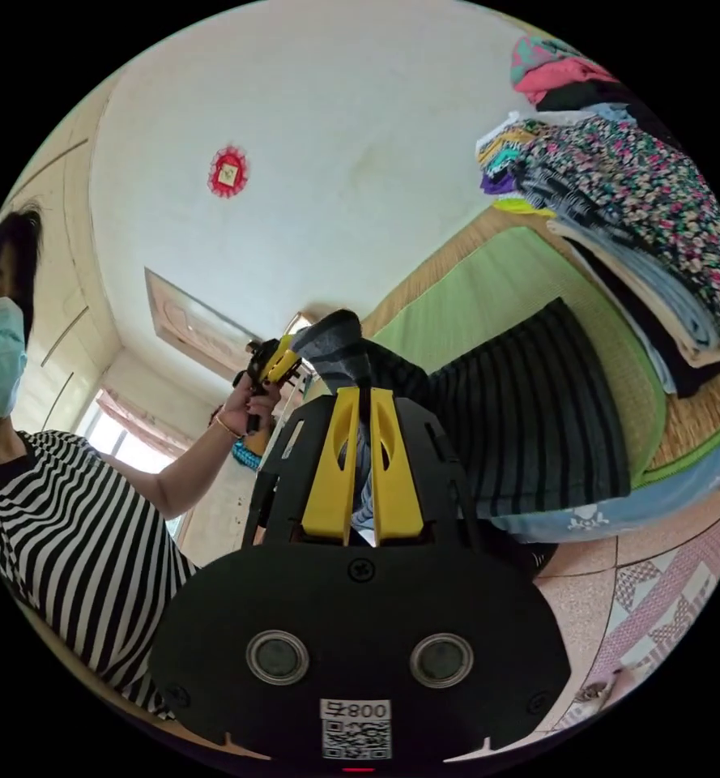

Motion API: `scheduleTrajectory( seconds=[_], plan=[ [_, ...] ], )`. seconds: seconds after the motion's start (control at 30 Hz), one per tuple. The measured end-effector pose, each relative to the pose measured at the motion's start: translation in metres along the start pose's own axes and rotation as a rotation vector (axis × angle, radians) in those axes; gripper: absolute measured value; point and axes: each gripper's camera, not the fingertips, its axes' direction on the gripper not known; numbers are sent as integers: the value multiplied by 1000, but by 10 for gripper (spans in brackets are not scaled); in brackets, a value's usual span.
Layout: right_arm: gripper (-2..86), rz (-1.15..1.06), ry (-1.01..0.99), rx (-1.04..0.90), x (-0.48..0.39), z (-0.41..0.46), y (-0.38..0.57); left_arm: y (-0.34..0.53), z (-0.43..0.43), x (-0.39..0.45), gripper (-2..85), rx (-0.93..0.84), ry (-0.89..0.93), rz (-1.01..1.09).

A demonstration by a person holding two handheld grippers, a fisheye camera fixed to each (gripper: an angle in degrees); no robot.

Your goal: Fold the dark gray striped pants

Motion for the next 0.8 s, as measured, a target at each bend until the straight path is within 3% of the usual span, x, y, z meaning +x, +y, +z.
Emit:
scheduleTrajectory(
  seconds=[0.1,0.37,0.8],
  plan=[
    [22,32,-10,61,7,-27,8,-12,25,5,19,22,92,6],
    [21,158,84,106,52,-77,25,-66,127,18,9,-176,-71,69],
    [19,353,195,26,133,-80,27,-112,257,2,8,-403,-337,102]
  ],
)
